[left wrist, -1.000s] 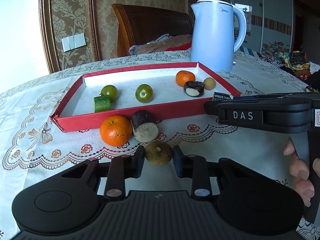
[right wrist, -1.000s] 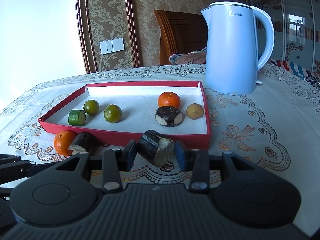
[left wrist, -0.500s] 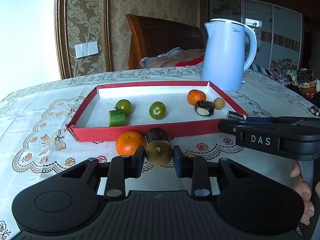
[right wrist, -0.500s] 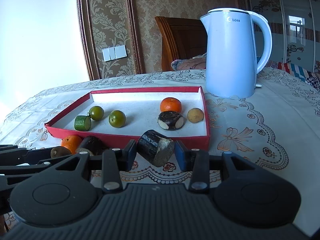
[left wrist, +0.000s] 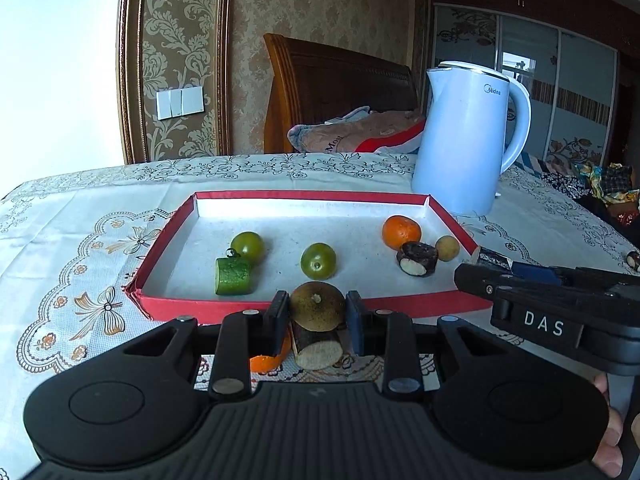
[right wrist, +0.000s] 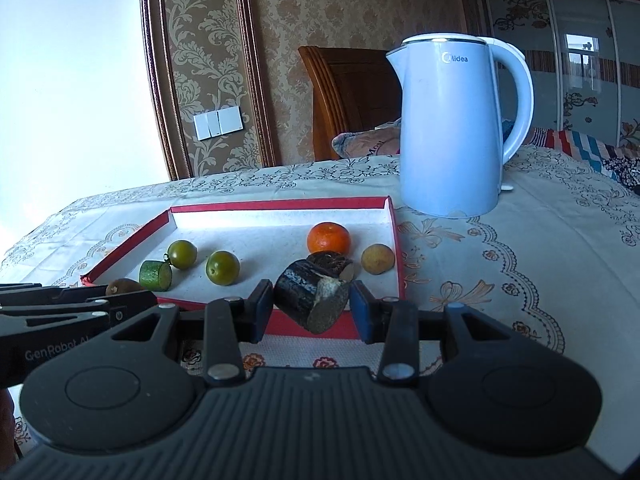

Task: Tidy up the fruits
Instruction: 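Close the left tool on the brown fruit while the right tool lifts the dark chunk, then carry the brown fruit and dark chunk over the red tray with both tools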

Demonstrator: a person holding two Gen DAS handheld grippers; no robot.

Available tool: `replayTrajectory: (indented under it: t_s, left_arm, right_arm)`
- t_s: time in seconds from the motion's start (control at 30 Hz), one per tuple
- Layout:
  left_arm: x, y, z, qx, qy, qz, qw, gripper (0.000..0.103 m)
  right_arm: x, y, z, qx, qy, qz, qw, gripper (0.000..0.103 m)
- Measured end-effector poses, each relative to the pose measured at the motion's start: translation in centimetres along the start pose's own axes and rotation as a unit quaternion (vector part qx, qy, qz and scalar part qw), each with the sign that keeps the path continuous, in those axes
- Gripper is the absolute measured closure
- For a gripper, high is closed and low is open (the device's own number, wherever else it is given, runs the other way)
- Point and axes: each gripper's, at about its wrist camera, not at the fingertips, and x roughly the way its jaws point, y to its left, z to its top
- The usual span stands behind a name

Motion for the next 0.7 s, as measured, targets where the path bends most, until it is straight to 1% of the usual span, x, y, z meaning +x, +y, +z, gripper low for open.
replayTrajectory:
  t_s: [0.1,0.23,0.37,0.53,0.7]
  left_arm:
    - [0.5,0.2,0.4,-0.009,-0.005,0.003,0.9999,0.073]
    - [1.5,0.5,0.6,-0.009,-0.005,0.023,0.9997,0.073]
    - [2.3,1.1,0.8,-0.020,0.003,0.031,0.9993,0.073]
    - [3.0,1.6,1.3,-0.021,-0.002,0.050,0.9985,0.073]
    - [4.0,2.3,1.9,-0.026,0.000,0.066,0.9975,0.073]
  right_arm:
    - [0.5,-0.1,0.5,0.003,-0.003,-0.005,1.000,0.064]
    - [1.5,-0.2,0.9,0.006,0.001,-0.008,1.000,0.064]
    - [2.4,-0.2,1.2,0.004,0.008,-0.013,1.000,0.064]
    - [3.5,0.1,1.9,-0.007,0.007,-0.025,1.000,0.064]
    - [4.7,0.0,2.7,-0.006,0.009,-0.028,1.000,0.064]
